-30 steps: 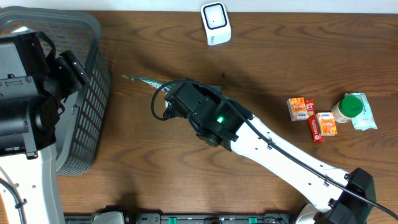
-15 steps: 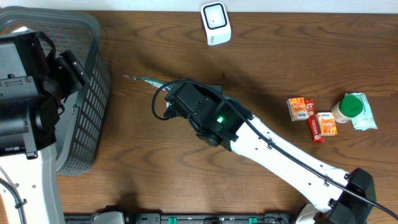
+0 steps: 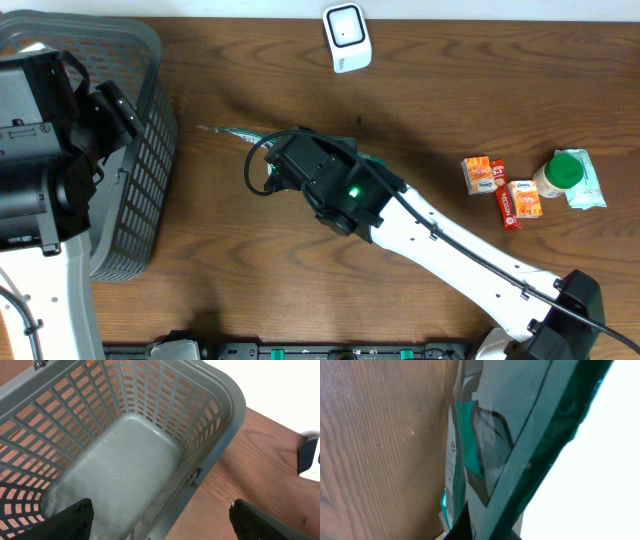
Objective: Scan the item barcode
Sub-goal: 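Lift the wipes pack by its corner with the right gripper, then raise the wipes pack up to the white scanner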
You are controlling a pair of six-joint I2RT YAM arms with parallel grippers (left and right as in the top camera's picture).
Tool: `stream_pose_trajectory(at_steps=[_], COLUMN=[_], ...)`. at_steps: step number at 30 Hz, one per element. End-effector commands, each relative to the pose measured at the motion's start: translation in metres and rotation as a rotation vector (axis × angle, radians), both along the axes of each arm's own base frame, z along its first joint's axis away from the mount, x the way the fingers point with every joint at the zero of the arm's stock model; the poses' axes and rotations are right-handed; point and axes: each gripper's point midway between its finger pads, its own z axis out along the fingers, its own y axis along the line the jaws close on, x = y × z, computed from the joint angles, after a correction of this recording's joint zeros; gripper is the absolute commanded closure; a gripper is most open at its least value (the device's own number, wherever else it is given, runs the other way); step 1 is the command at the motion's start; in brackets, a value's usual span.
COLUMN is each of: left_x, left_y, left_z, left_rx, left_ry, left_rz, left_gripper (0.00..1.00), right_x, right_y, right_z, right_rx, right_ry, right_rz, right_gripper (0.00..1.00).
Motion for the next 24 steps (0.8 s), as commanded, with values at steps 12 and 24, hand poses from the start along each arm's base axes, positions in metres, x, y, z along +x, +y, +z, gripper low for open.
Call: stream_pose_trajectory(at_steps=[12,24], left_x=[-0.001,-0.001], left_y=[0.003,0.003], left_z=[0.003,0.003], left_rx=[0.006,0.006], left_ry=[-0.007,-0.007], left_rz=[0.012,0.012], left_gripper=[0.12,0.12], right_x=[0.069,0.162], right_y=[-0.008,-0.025], right_z=[0.075,0.141], right_rx=[-0.366,-0.428], right_ry=[-0.345,-0.627], right_rz=[0.273,0.235], right_gripper=[0.99,0.99])
